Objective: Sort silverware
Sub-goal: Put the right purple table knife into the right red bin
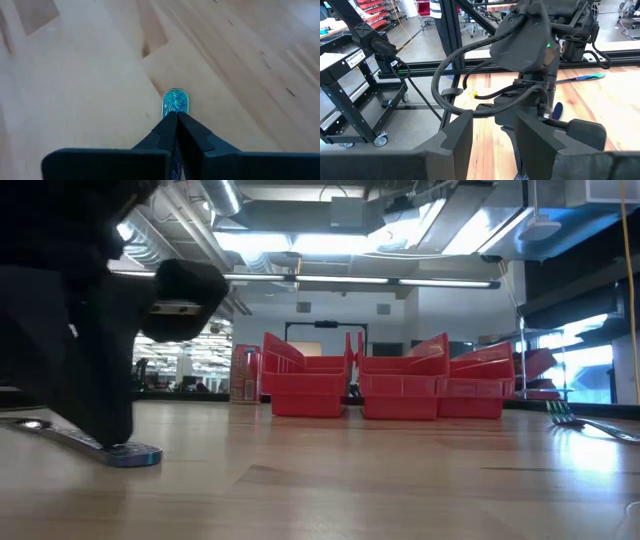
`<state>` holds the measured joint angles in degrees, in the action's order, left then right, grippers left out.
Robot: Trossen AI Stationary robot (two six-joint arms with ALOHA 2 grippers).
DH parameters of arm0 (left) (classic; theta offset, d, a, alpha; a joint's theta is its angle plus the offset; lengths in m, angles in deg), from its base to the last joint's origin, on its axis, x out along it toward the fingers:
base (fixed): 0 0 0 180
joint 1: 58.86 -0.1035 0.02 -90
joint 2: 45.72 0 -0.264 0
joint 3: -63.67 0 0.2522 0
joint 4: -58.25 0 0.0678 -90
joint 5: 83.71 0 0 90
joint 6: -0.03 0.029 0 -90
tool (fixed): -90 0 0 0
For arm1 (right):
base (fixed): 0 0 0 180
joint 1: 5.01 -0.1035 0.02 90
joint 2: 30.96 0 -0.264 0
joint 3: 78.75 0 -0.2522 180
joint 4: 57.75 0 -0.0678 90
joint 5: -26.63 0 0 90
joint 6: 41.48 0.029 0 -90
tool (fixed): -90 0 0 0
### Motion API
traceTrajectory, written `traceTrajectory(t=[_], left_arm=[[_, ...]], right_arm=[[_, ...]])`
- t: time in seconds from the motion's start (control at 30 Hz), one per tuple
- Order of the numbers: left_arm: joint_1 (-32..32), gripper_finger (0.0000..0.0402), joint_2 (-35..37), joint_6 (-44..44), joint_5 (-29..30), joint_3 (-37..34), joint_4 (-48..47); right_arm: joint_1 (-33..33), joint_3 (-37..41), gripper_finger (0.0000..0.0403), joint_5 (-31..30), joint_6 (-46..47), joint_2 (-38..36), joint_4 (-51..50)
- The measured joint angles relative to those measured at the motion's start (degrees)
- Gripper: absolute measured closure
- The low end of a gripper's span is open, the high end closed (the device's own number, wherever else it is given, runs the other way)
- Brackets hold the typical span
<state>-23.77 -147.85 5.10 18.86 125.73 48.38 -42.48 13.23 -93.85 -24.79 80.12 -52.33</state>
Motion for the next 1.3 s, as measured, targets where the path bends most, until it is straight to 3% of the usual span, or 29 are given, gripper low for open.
traceTrajectory(t=[0.13,0.9,1.2,1.3], left_arm=[[-0.94,0.0402,0.0,0.92,-2.04,0.0,0.33],[0.26,0.0402,-0.07,1.61,-0.95,0.0,2.71],[0.79,0.0402,-0.1,1.35,-7.25,0.0,4.97],[-0.56,0.0402,-1.22,0.98,-12.16,0.0,4.46]], right_arm=[[0.0,0.0,0.0276,0.0,0.0,0.0,0.0],[-0.02,0.0,0.0276,0.0,1.65,-0.02,-0.03],[-0.02,0.0,0.0276,0.0,1.73,-0.02,-0.02],[-0.02,0.0,0.0276,0.0,1.73,-0.02,-0.06]])
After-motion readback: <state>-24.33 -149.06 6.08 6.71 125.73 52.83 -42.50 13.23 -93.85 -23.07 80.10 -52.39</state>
